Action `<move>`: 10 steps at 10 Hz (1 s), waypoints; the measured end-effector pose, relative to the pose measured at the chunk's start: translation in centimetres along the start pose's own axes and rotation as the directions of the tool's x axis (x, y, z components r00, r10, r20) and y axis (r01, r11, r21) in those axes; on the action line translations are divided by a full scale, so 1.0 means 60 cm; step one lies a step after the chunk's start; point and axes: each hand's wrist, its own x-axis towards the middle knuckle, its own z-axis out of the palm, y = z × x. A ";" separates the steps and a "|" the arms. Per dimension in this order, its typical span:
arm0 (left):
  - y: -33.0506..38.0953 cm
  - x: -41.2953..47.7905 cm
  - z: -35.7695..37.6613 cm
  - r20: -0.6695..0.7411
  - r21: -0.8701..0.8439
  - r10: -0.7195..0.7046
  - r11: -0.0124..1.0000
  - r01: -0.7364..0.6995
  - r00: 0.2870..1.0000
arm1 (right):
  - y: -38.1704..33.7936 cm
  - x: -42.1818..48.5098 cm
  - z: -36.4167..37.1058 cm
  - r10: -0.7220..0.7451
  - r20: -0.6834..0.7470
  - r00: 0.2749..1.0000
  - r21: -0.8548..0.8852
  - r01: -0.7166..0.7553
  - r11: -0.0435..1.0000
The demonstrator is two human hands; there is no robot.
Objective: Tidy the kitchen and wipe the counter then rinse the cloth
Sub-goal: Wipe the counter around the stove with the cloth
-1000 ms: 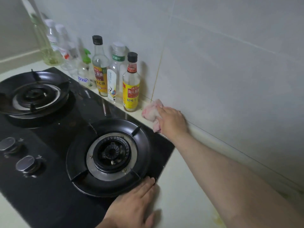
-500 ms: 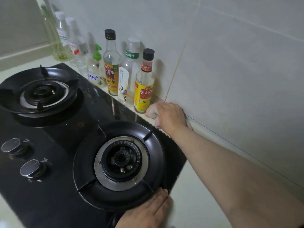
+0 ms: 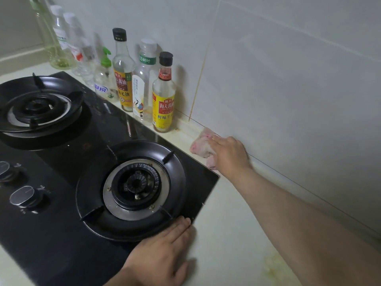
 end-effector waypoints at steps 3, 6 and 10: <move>0.011 -0.003 -0.001 -0.014 0.043 -0.040 0.998 0.041 0.999 | 0.143 -0.212 -0.029 0.139 0.058 0.989 -0.078 -0.134 0.988; 0.010 -0.003 0.005 -0.043 0.063 -0.034 0.997 0.036 0.998 | 0.097 -0.165 -0.022 0.239 0.164 0.957 0.084 -0.255 0.963; 0.011 -0.001 0.003 -0.038 -0.060 -0.058 0.997 0.055 0.998 | 0.017 -0.179 -0.038 0.305 0.341 0.889 0.226 -0.392 0.892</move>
